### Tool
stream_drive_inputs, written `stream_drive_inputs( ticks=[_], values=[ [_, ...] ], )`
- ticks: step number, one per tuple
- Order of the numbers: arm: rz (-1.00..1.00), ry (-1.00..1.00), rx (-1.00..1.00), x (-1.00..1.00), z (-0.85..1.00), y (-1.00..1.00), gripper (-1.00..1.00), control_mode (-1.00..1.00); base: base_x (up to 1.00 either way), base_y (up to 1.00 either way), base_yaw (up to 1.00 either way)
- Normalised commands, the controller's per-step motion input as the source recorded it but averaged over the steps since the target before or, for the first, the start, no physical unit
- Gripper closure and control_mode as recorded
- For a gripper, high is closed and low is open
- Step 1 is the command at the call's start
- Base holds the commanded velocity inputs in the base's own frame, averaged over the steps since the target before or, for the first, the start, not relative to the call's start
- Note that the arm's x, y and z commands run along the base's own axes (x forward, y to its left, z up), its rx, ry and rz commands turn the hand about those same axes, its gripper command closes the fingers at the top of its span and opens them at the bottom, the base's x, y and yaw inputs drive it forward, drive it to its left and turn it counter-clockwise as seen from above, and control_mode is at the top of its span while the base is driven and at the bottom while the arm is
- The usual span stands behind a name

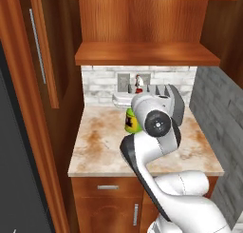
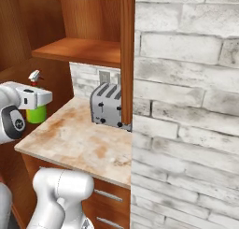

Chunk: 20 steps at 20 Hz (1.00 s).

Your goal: Move the cutting board and knife to the sink. Then move spray from the cabinet to the counter.

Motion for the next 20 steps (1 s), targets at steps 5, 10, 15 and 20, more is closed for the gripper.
stream_drive_inputs(
  ticks=[5, 10, 15, 20],
  values=[
    [0.00, 0.10, -0.02, 0.00, -0.63, 0.00, 1.00, -1.00, 0.00, 0.00, 0.00],
    [-0.06, 0.10, -0.07, 0.20, -0.58, 0.00, 1.00, -1.00, 0.00, 0.00, 0.00],
    [-0.09, 0.09, -0.01, 0.42, -0.46, -0.01, 1.00, -1.00, 0.00, 0.00, 0.00],
    [-0.05, 0.15, 0.00, 0.40, -0.43, -0.03, 1.00, -1.00, 0.00, 0.00, 0.00]
  ],
)
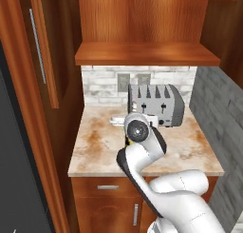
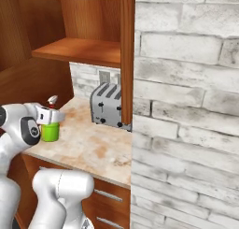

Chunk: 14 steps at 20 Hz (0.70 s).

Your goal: Move the cutting board and knife to the sink. Then move spray from the cabinet to the counter.

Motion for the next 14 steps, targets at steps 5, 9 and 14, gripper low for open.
stream_drive_inputs(
  ticks=[5, 9, 14],
  values=[
    [-0.11, 0.05, 0.00, 0.28, -0.47, 0.00, 1.00, -1.00, 0.00, 0.00, 0.00],
    [-0.13, 0.01, 0.00, 0.21, -0.39, 0.00, 1.00, -1.00, 0.00, 0.00, 0.00],
    [-0.11, 0.00, 0.00, 0.10, -0.37, 0.00, 1.00, -1.00, 0.00, 0.00, 0.00]
  ],
)
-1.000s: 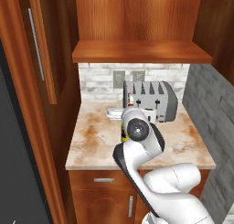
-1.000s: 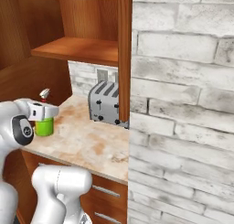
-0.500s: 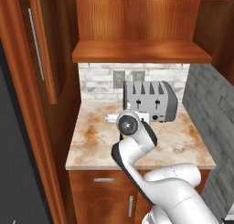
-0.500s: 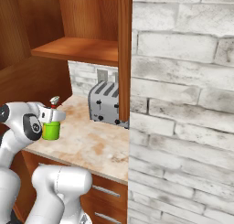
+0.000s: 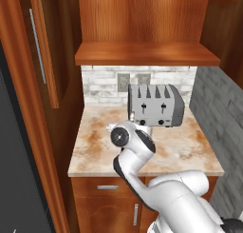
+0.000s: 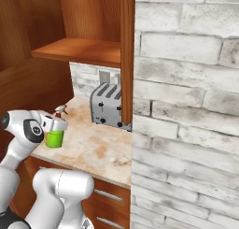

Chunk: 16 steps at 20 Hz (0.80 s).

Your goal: Move the cutting board and knife to the sink. Then move spray from the cabinet to the counter.

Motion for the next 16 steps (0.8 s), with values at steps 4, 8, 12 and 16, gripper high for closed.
stream_drive_inputs(
  ticks=[4, 8, 12, 16],
  values=[
    [-0.01, 0.03, 0.04, 0.00, -0.30, 0.00, 1.00, -1.00, 0.00, 0.00, 0.00],
    [0.03, 0.03, 0.14, 0.00, -0.26, 0.00, 1.00, -1.00, 0.00, 0.00, 0.00],
    [0.05, 0.00, 0.04, 0.00, -0.41, 0.02, 1.00, -1.00, 0.00, 0.00, 0.00],
    [0.04, -0.05, 0.00, 0.00, -0.30, 0.09, 1.00, -1.00, 0.00, 0.00, 0.00]
  ],
)
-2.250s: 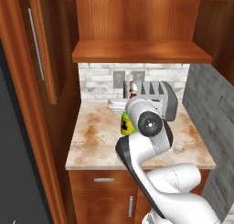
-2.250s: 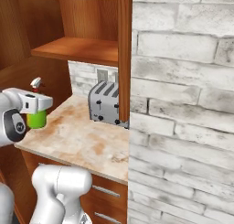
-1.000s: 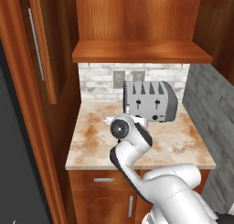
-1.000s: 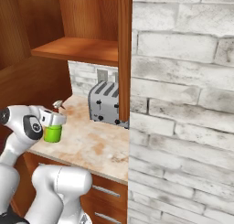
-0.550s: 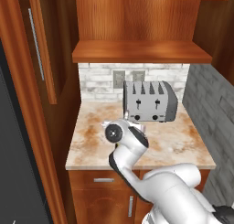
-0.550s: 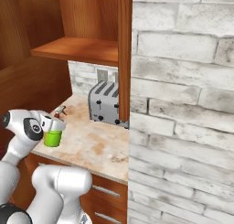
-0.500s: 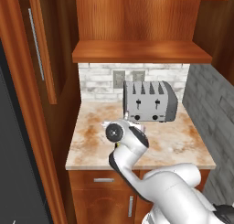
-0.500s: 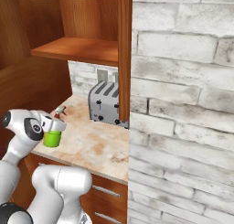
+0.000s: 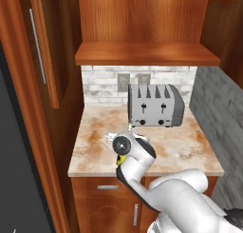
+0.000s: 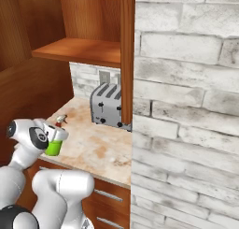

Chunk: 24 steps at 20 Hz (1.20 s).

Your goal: Move the cutting board and knife to the sink. Then move spray from the cabinet to the counter.

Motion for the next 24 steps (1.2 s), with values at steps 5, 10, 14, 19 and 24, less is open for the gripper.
stream_drive_inputs(
  ticks=[5, 10, 14, 19, 24],
  values=[
    [0.01, -0.09, 0.00, -0.03, -0.08, 0.20, 1.00, -1.00, 0.00, 0.00, 0.00],
    [-0.02, -0.14, 0.00, -0.10, -0.13, 0.27, 1.00, -1.00, 0.00, 0.00, 0.00],
    [-0.01, -0.10, 0.00, 0.07, -0.18, 0.17, 1.00, -1.00, 0.00, 0.00, 0.00],
    [0.00, -0.12, 0.00, 0.30, -0.24, 0.01, 1.00, -1.00, 0.00, 0.00, 0.00],
    [-0.01, -0.14, -0.02, 0.33, -0.25, 0.07, 1.00, -1.00, 0.00, 0.00, 0.00]
  ],
)
